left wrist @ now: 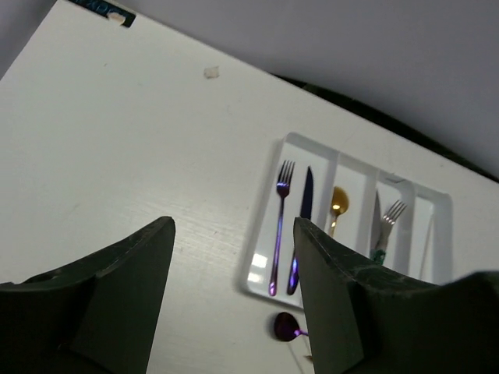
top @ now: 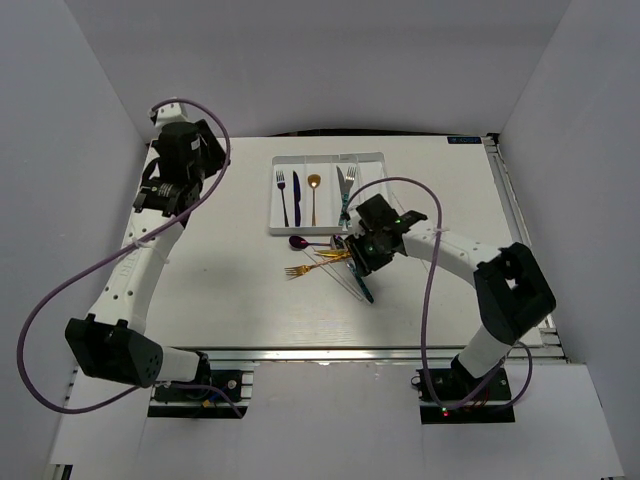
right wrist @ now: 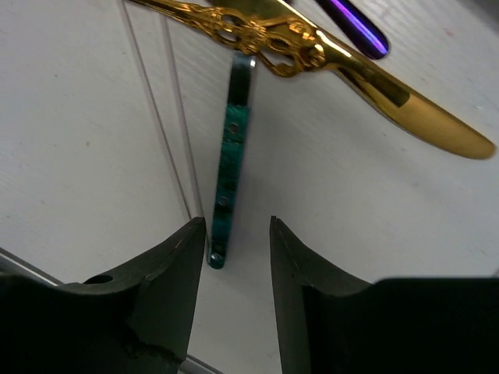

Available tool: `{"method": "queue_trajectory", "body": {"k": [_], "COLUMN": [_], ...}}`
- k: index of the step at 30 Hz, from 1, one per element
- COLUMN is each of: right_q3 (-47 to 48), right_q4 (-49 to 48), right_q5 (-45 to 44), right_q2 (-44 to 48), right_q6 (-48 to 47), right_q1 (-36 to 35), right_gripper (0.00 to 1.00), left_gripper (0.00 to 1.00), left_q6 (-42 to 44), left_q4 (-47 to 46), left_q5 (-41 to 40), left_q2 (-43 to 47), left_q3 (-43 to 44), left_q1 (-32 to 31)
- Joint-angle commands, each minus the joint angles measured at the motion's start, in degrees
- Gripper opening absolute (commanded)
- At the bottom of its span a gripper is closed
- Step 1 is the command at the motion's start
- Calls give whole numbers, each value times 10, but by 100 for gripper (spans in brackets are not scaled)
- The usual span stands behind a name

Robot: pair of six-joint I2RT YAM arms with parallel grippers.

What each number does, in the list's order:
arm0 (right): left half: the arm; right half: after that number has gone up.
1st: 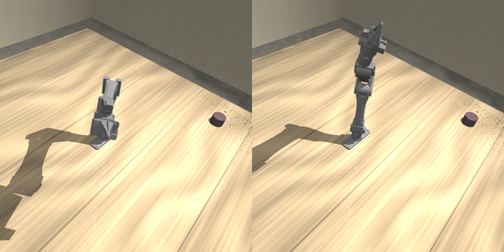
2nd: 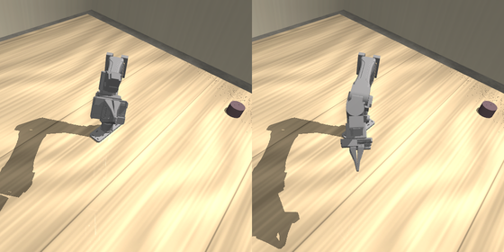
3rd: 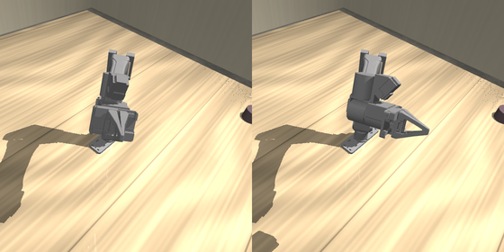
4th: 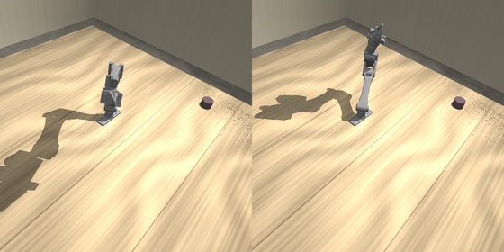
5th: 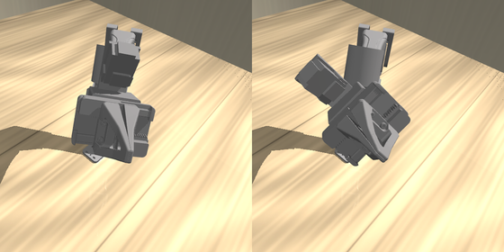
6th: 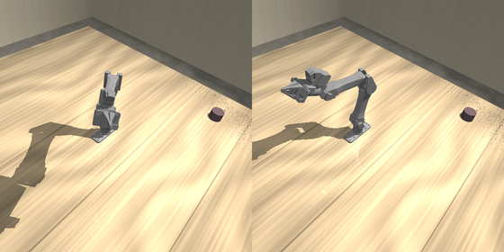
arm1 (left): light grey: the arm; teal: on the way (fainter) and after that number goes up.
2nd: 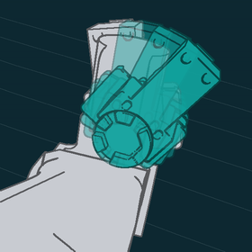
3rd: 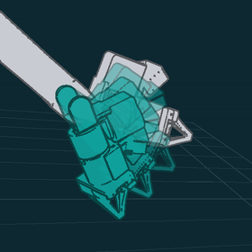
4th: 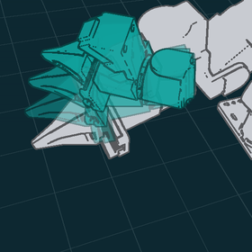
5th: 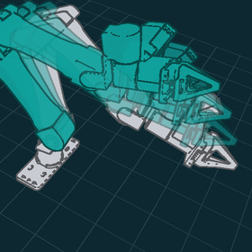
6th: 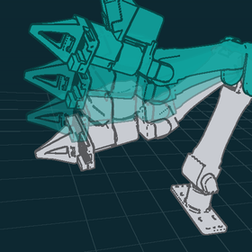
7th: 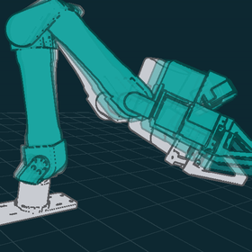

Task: Sort the eating utensils into containers

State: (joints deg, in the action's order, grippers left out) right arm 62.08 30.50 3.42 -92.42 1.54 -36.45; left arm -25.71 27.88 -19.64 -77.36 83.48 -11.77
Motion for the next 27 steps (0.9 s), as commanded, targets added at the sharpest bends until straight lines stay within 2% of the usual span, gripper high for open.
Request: {"method": "queue_trajectory", "body": {"k": [1, 14, 18, 22, 23, 25, 27], "right_q3": [42, 80, 87, 93, 93, 95, 93], "right_q4": [10, -4, -9, -7, -5, -2, 7], "right_q5": [11, -13, -32, -48, -50, -61, -79], "right_q2": [-29, -120, -145, -150, -143, -133, -114], "right_q6": [20, 36, 24, -4, -13, -30, -49], "right_q1": [-15, -45, -46, -46, -46, -48, -49], "right_gripper": [46, 50, 46, 25, 13, 2, 0], "left_gripper": [73, 74, 75, 74, 75, 75, 75], "left_q6": [9, 17, 24, 26, 27, 27, 25], "left_q4": [17, 31, 35, 37, 37, 37, 36], "left_q5": [7, 4, -4, -8, -9, -9, -7], "left_q2": [43, 91, 97, 101, 102, 101, 98], "left_q3": [-20, -68, -74, -82, -82, -82, -80], "left_q1": [20, 46, 50, 53, 54, 55, 55]}}
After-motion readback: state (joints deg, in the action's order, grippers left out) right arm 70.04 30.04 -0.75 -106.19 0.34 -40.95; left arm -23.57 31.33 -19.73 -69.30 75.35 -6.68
